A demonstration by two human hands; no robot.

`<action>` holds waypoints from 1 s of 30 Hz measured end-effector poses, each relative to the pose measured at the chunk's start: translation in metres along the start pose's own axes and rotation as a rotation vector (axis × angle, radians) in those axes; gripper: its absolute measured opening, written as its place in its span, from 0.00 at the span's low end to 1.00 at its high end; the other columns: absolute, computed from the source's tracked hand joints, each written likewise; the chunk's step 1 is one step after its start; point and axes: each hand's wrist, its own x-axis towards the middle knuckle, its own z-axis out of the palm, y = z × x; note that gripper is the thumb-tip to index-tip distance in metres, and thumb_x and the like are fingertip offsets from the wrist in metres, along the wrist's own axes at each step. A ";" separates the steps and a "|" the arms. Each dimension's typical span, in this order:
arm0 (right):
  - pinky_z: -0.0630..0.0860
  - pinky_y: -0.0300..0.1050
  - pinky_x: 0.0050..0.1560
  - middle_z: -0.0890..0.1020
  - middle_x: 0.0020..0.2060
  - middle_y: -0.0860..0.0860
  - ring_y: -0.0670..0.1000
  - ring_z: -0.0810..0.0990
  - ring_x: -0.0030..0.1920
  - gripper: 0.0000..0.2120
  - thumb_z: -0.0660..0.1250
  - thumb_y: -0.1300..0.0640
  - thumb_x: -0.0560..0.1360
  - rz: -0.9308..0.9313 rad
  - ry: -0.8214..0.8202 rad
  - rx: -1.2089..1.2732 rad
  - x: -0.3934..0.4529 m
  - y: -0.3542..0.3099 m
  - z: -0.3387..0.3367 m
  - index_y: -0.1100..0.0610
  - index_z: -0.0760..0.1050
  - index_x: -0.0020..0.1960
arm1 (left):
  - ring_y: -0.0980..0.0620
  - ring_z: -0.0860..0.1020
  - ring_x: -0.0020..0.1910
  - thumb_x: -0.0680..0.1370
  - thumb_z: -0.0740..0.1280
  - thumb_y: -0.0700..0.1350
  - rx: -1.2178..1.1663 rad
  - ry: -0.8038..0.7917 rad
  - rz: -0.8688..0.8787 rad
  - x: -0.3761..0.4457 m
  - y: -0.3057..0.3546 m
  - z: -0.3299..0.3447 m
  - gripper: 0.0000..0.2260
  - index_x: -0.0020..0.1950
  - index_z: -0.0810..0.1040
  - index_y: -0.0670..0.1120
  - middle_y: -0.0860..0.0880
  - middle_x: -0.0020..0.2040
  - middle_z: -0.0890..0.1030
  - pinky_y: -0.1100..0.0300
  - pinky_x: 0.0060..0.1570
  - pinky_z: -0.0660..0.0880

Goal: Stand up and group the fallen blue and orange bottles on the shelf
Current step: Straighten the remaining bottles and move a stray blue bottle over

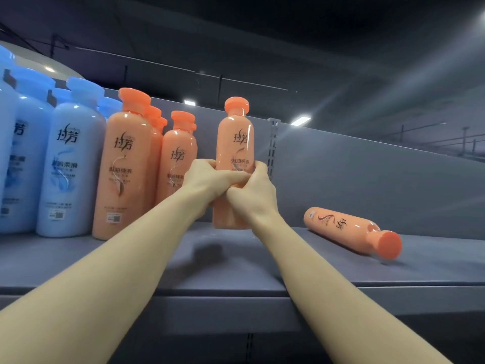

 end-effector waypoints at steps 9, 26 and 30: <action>0.80 0.48 0.45 0.80 0.52 0.50 0.55 0.81 0.53 0.28 0.70 0.65 0.67 0.086 -0.116 0.315 0.003 0.006 -0.004 0.53 0.67 0.64 | 0.52 0.79 0.37 0.64 0.75 0.46 0.036 0.039 0.050 -0.001 -0.001 -0.005 0.16 0.50 0.81 0.48 0.49 0.43 0.83 0.61 0.34 0.73; 0.81 0.50 0.46 0.82 0.45 0.52 0.55 0.82 0.47 0.19 0.71 0.62 0.61 0.112 -0.137 0.224 0.003 0.010 0.007 0.57 0.77 0.52 | 0.53 0.77 0.48 0.66 0.74 0.48 0.272 0.047 0.241 -0.011 -0.005 -0.022 0.21 0.57 0.72 0.53 0.55 0.49 0.79 0.62 0.44 0.73; 0.81 0.50 0.47 0.81 0.46 0.51 0.55 0.81 0.48 0.21 0.71 0.61 0.57 0.087 -0.192 0.180 0.000 0.001 0.017 0.57 0.76 0.51 | 0.53 0.78 0.46 0.66 0.74 0.54 0.427 0.089 0.249 -0.016 -0.008 -0.044 0.20 0.55 0.73 0.54 0.54 0.49 0.80 0.61 0.43 0.76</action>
